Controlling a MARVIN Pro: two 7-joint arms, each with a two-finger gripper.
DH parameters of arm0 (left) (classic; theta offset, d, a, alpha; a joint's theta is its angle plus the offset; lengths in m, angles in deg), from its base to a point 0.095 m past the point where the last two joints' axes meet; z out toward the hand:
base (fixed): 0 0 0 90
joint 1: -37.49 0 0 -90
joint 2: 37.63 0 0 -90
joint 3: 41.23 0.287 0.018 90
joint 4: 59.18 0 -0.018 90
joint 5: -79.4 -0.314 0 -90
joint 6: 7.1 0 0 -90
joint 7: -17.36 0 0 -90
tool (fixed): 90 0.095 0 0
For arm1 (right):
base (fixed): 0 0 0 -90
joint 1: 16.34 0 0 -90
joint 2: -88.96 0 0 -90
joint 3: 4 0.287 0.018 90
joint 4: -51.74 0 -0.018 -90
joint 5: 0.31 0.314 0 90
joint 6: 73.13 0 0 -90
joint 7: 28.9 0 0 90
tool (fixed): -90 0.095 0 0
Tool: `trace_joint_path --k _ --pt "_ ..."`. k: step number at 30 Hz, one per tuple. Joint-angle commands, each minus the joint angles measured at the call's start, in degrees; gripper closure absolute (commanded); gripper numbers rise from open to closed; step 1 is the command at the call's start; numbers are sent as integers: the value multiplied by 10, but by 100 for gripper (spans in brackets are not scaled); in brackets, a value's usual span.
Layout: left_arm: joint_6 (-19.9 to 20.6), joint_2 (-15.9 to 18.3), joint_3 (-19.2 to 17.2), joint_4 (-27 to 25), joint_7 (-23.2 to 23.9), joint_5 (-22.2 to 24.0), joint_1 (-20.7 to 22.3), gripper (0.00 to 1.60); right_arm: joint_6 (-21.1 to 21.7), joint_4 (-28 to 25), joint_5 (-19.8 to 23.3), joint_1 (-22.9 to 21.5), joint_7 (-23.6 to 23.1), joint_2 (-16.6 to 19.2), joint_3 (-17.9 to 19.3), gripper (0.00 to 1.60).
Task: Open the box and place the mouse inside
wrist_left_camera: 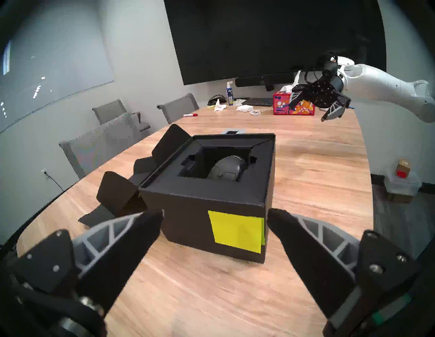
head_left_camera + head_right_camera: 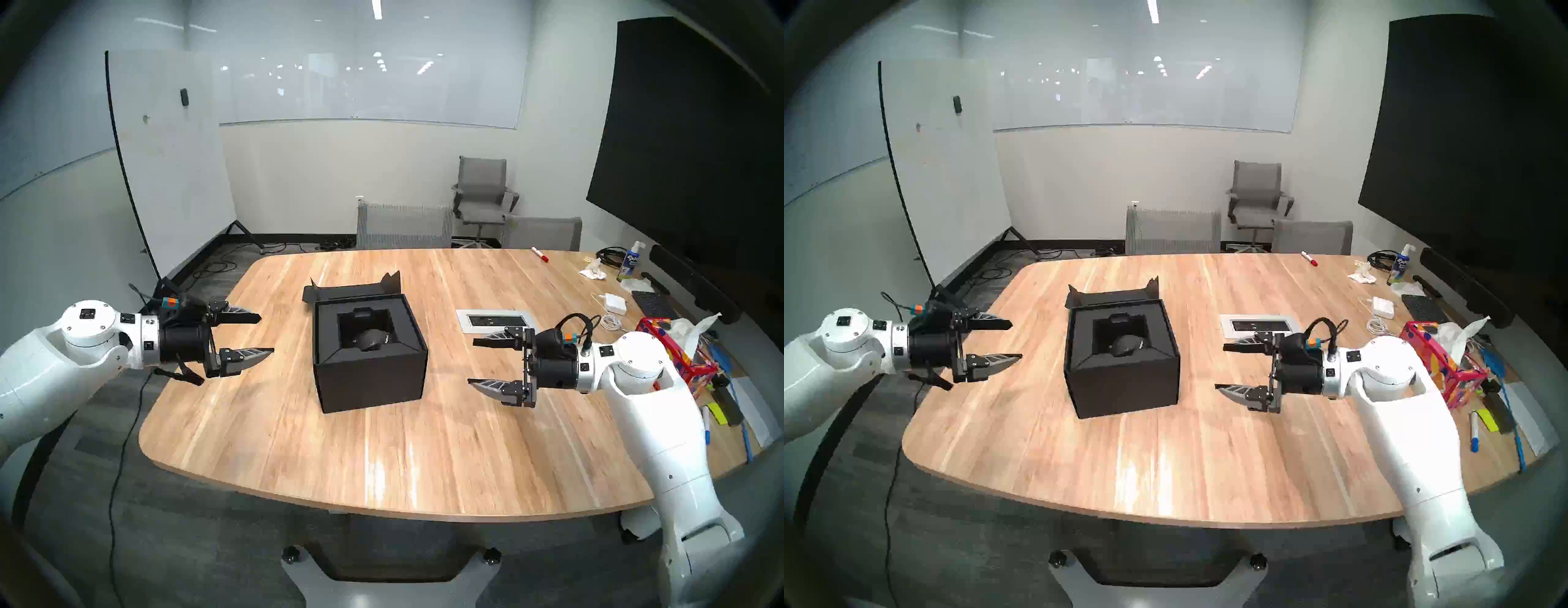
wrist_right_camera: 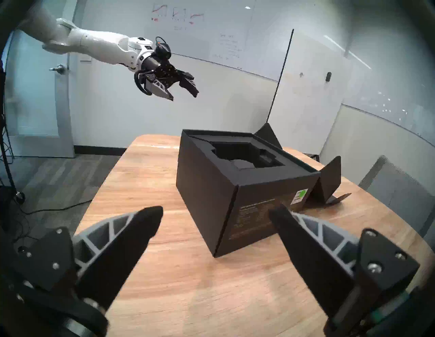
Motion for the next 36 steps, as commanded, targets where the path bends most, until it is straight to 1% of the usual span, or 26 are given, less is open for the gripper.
trace_joint_path --k 1,6,7,10,17,19,21,26,28,30,31,36 --pt "-2 3 -7 -2 0 2 7 0 6 -48 17 40 17 -8 28 0" --pt "-2 3 -6 -2 0 2 8 0 12 -71 22 62 27 -15 43 0" --pt "-2 3 -6 -2 0 2 8 0 16 -83 25 75 33 -20 52 0" --pt "-2 3 -6 -3 0 2 9 0 22 -101 29 96 42 -27 64 0" --pt "-3 4 -6 -3 0 2 10 0 32 -145 35 139 63 -43 94 0" --pt "-3 4 -6 -3 0 2 10 0 34 -150 36 144 66 -45 97 0" --pt "-3 4 -6 -3 0 2 11 0 39 -173 39 165 76 -54 112 0" --pt "-3 5 -6 -3 0 2 12 0 46 -207 43 196 93 -70 134 0" --pt "-3 5 -6 -3 0 2 12 0 47 -213 44 201 95 -73 138 0" --pt "-3 5 -6 -3 0 2 13 0 52 -236 46 221 106 -85 153 0" --pt "-3 5 -6 -3 0 2 13 0 52 -236 46 221 106 -85 153 0" --pt "-3 5 -5 -4 0 3 14 0 63 -286 50 263 132 -113 184 0"
